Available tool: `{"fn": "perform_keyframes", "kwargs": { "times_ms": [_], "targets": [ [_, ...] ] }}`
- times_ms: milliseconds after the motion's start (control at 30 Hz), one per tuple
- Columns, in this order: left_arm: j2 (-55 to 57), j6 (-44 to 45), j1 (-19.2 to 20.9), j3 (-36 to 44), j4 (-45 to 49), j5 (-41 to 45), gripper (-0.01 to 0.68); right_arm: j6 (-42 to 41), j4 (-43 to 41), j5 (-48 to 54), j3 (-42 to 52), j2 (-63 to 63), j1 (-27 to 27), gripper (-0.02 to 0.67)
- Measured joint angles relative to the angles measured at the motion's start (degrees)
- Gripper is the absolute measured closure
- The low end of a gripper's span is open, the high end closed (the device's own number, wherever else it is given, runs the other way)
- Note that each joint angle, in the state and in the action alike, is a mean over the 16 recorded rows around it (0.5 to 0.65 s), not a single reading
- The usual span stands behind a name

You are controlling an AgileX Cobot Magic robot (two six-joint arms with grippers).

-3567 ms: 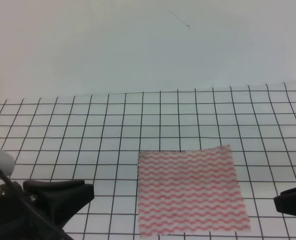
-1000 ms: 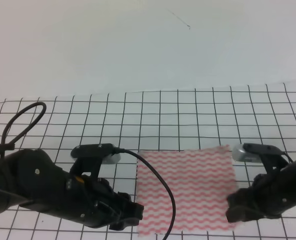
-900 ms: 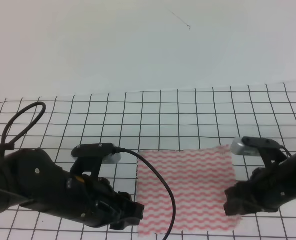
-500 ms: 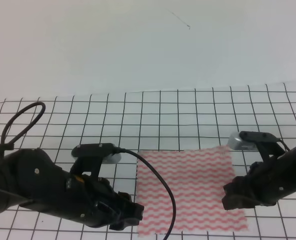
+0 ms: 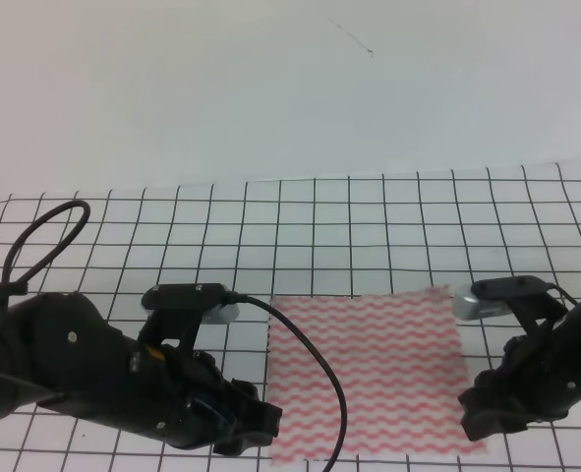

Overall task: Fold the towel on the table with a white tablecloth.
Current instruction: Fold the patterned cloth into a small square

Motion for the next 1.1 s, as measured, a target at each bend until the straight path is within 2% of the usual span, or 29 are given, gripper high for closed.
{"fn": "perform_keyframes", "kwargs": {
  "times_ms": [467,867,1100],
  "targets": [
    [-0.03,0.0,0.0,0.0,0.01,-0.34,0.388,0.84,-0.98,-1.64,0.0,0.87,0.0,0.368],
    [-0.03,0.0,0.0,0.0,0.01,-0.34,0.388,-0.85,3.16,-2.46,0.0,2.69,0.0,0.372],
    [-0.06,0.0,0.0,0.01,-0.1,-0.19,0.388,-2.2,5.87,-2.57,0.0,3.16,0.0,0.435]
  ]
}}
